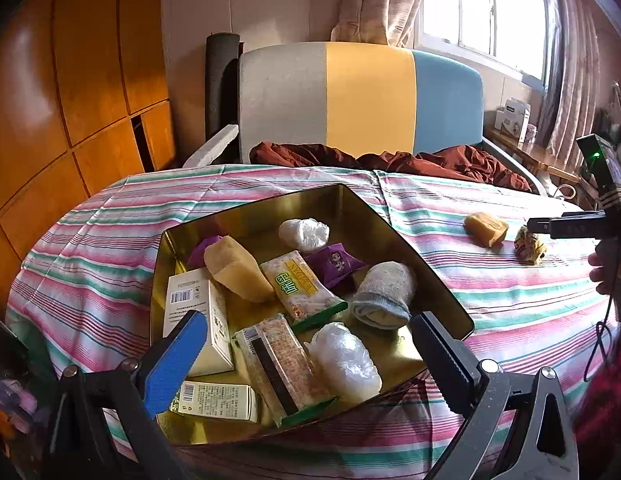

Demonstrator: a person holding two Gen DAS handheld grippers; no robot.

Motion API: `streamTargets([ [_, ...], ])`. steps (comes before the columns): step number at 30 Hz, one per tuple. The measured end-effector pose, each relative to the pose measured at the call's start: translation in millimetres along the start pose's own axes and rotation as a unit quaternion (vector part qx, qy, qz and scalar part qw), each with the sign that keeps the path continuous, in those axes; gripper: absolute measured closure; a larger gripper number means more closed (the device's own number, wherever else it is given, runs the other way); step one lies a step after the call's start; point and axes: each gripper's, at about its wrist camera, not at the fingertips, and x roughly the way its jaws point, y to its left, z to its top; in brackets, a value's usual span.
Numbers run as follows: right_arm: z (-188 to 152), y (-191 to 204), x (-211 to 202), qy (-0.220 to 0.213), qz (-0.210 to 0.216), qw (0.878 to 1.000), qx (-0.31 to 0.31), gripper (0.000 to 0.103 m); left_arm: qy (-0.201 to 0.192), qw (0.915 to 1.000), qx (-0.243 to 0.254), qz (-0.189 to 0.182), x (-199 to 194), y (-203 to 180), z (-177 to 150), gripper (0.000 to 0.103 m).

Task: Organize objects
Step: 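Move the left gripper to the yellow sponge and grasp it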

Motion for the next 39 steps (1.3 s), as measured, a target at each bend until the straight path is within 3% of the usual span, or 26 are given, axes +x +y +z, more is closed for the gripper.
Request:
streamTargets([
  [8, -10.8, -73.1, 37.4, 0.009, -0.019, 0.994, 0.108, 0.004, -0.012, 0.9994, 0.031, -0.004, -3.3, -22.3, 11.5, 0.0],
  [10, -15.3, -86.5, 45.3, 0.029, -0.032, 0.99, 0.136, 0.003, -0.019, 0.999, 0.038, -0.008, -3.9, -30.3, 16.3, 0.0],
  [14, -19.1, -102.6, 38.5, 0.022, -0.033, 0.984, 0.175, 0.004, -0.022, 0.998, 0.046, -0.036, -0.9, -48.0, 27.2, 0.0],
  [22, -25.2, -114.0, 40.2, 0.045, -0.038, 0.977, 0.203, 0.003, -0.014, 0.9922, 0.079, -0.095, 10.9, -98.6, 47.0, 0.0],
  [28, -32.1, -130.3, 43.7, 0.063, -0.028, 0.968, 0.243, 0.003, 0.028, 0.987, 0.087, -0.132, 32.3, -132.1, 54.0, 0.0],
  [36, -34.1, -138.5, 38.5, 0.053, -0.009, 0.961, 0.271, 0.004, 0.052, 0.9807, 0.117, -0.147, 60.9, -179.7, 70.1, 0.0],
  [39, -34.3, -141.4, 37.0, 0.05, -0.003, 0.959, 0.28, 0.004, 0.082, 0.9785, 0.11, -0.155, 84.5, -196.3, 79.2, 0.0],
])
